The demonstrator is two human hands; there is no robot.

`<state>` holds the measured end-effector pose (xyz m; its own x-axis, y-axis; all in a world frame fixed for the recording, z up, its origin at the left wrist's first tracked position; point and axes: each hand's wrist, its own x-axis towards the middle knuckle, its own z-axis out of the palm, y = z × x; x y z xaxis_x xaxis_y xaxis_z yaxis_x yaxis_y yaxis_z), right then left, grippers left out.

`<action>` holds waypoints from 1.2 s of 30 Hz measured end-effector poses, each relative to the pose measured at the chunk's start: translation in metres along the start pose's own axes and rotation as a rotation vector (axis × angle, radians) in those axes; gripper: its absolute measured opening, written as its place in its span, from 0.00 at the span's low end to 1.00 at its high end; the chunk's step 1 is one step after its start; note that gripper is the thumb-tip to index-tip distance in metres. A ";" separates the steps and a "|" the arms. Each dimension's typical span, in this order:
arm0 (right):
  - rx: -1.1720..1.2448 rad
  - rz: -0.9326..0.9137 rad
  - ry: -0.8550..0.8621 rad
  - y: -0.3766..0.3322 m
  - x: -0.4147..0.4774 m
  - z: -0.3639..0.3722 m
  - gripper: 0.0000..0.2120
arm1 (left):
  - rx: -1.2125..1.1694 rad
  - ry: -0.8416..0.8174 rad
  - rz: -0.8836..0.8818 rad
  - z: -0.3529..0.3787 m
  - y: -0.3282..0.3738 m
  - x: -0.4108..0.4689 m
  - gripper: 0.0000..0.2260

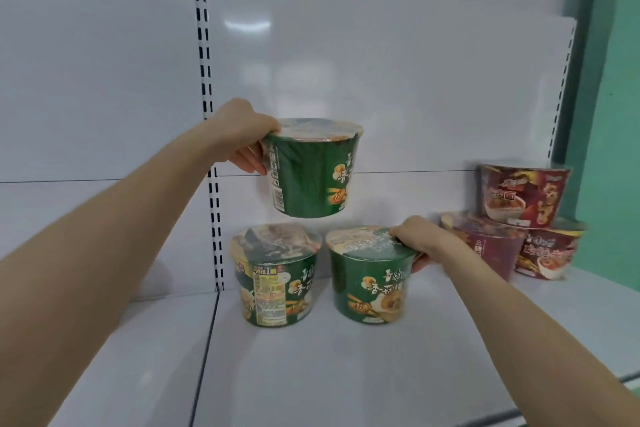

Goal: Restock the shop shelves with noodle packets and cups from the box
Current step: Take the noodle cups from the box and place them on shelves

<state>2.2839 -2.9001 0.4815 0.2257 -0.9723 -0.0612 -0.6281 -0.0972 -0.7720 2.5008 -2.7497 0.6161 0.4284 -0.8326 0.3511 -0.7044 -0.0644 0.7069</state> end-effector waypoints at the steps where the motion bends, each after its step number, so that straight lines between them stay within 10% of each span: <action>1: -0.003 -0.009 -0.011 -0.002 0.008 0.002 0.12 | 0.012 -0.002 -0.009 0.004 -0.001 0.002 0.11; 36: -0.058 -0.144 -0.118 -0.005 0.047 0.002 0.13 | 0.170 -0.098 -0.189 0.053 -0.004 0.006 0.11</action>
<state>2.2993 -2.9448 0.4810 0.4000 -0.9161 -0.0287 -0.6237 -0.2491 -0.7409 2.4763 -2.7838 0.5832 0.5100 -0.8460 0.1556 -0.7057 -0.3080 0.6381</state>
